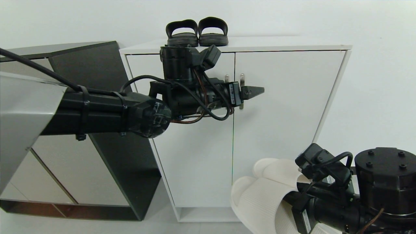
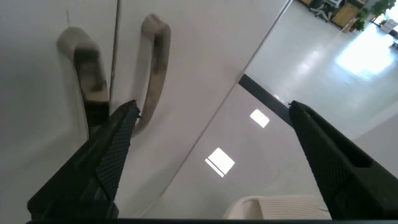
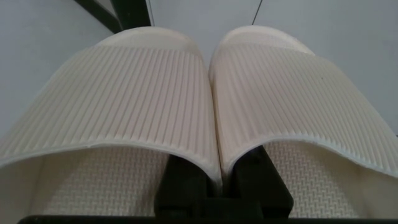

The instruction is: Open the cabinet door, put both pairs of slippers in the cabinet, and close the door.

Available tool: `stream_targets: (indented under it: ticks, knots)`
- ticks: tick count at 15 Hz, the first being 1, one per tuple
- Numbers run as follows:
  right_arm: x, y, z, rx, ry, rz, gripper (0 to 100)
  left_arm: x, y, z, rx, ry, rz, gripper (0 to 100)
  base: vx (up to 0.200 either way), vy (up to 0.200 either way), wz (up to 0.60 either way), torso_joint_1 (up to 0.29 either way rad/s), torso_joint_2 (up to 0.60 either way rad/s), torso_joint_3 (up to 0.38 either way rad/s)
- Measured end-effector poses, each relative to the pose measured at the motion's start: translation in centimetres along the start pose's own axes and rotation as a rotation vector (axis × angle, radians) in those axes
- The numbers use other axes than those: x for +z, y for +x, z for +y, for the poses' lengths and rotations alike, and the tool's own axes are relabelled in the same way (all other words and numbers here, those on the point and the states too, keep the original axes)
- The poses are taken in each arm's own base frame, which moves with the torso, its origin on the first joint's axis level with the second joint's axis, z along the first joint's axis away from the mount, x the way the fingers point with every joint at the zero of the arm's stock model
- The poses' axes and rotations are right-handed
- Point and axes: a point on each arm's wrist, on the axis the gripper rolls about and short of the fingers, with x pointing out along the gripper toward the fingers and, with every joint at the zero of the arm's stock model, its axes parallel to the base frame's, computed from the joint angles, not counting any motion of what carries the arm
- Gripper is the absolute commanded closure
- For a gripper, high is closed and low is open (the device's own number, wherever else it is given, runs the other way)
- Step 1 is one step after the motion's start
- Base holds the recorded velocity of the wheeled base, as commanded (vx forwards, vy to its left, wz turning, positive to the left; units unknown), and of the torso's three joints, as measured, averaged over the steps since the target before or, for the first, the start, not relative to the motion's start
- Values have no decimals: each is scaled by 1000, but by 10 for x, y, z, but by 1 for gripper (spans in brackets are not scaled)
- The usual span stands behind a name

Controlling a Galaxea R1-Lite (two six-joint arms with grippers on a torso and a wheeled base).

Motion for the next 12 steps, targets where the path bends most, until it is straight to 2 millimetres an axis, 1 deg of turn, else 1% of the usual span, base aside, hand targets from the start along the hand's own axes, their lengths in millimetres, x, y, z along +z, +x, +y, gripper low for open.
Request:
stream_targets:
  ticks: [6,7,10,12]
  knots:
    - [-2,0,0,3,1,6,100,-7,22,8,-6,2,-3,0,0,0,0,0,0,0]
    - [-2,0,0,3,2,6,100,-8,24,8,-8,2,-3,100,0,0,0,0,0,0]
    - [-2,0,0,9,2,7,100,-9,25,8,-5,1,0,100,0,0,0,0,0,0]
    - [-3,-5,1,80,3,6,100,-9,18,4,-16,-1,11,100,0,0,0,0,0,0]
